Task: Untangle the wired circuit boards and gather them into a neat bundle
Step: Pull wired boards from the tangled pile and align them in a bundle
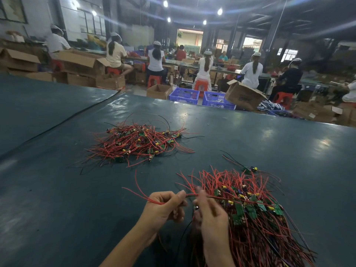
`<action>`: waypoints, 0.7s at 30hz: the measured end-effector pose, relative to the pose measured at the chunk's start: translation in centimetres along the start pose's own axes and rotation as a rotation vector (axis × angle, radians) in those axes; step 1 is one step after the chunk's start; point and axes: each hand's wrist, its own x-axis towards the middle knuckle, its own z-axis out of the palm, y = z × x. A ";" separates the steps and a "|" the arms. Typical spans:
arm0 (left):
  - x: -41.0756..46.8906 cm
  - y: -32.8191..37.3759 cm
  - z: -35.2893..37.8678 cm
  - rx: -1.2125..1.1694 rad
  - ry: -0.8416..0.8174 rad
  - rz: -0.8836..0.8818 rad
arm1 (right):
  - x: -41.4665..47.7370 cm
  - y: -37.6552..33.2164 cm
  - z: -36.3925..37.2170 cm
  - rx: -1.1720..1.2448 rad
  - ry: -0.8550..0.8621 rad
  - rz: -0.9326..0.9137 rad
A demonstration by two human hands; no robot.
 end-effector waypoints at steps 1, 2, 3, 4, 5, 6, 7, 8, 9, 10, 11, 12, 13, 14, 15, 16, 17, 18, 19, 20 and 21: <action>0.0 -0.1 0.0 0.012 -0.002 0.012 | -0.3 0.3 0.5 -0.075 -0.050 -0.058; 0.0 -0.1 0.0 0.032 -0.008 0.023 | -0.6 0.5 1.0 -0.124 -0.078 -0.112; 0.0 -0.1 0.0 0.057 -0.014 0.029 | -0.8 0.7 1.2 -0.149 -0.092 -0.146; 0.0 -0.1 0.1 0.084 -0.019 0.031 | -0.8 0.8 1.2 -0.162 -0.097 -0.164; 0.0 0.0 0.1 0.108 -0.024 0.034 | -0.7 0.9 1.1 -0.165 -0.091 -0.163; 0.0 0.1 0.1 0.127 -0.029 0.036 | -0.6 0.9 0.9 -0.161 -0.071 -0.144; 0.0 0.2 0.2 0.138 -0.035 0.039 | -0.4 0.9 0.7 -0.156 -0.036 -0.111; -0.1 0.3 0.3 0.142 -0.043 0.040 | -0.3 0.7 0.5 -0.140 0.007 -0.075; -0.1 0.3 0.3 0.142 -0.059 0.039 | -0.1 0.4 0.2 -0.099 0.058 -0.044; -0.2 0.5 0.3 0.144 -0.077 0.037 | 0.1 0.0 -0.1 -0.034 0.107 -0.017; -0.2 0.6 0.2 0.151 -0.096 0.037 | 0.4 -0.4 -0.5 0.036 0.152 0.009; -0.3 0.7 0.1 0.161 -0.114 0.037 | 0.7 -0.8 -1.0 0.096 0.189 0.029; -0.3 0.9 0.0 0.171 -0.131 0.038 | 1.0 -1.1 -1.4 0.151 0.219 0.041; -0.3 1.1 -0.2 0.181 -0.147 0.037 | 1.2 -1.3 -1.7 0.207 0.244 0.043; -0.3 1.2 -0.3 0.185 -0.160 0.039 | 1.3 -1.4 -1.9 0.259 0.260 0.039; -0.3 1.2 -0.4 0.186 -0.171 0.037 | 1.4 -1.4 -2.0 0.296 0.270 0.030; -0.3 1.2 -0.4 0.184 -0.178 0.034 | 1.4 -1.4 -1.9 0.316 0.274 0.018; -0.3 1.2 -0.5 0.176 -0.175 0.027 | 1.3 -1.4 -1.9 0.323 0.274 0.002; -0.3 1.1 -0.5 0.162 -0.160 0.023 | 1.2 -1.4 -1.7 0.319 0.273 -0.024; -0.2 1.1 -0.5 0.136 -0.131 0.016 | 1.1 -1.4 -1.7 0.310 0.272 -0.054; -0.1 1.0 -0.5 0.100 -0.086 0.006 | 1.1 -1.4 -1.7 0.294 0.277 -0.086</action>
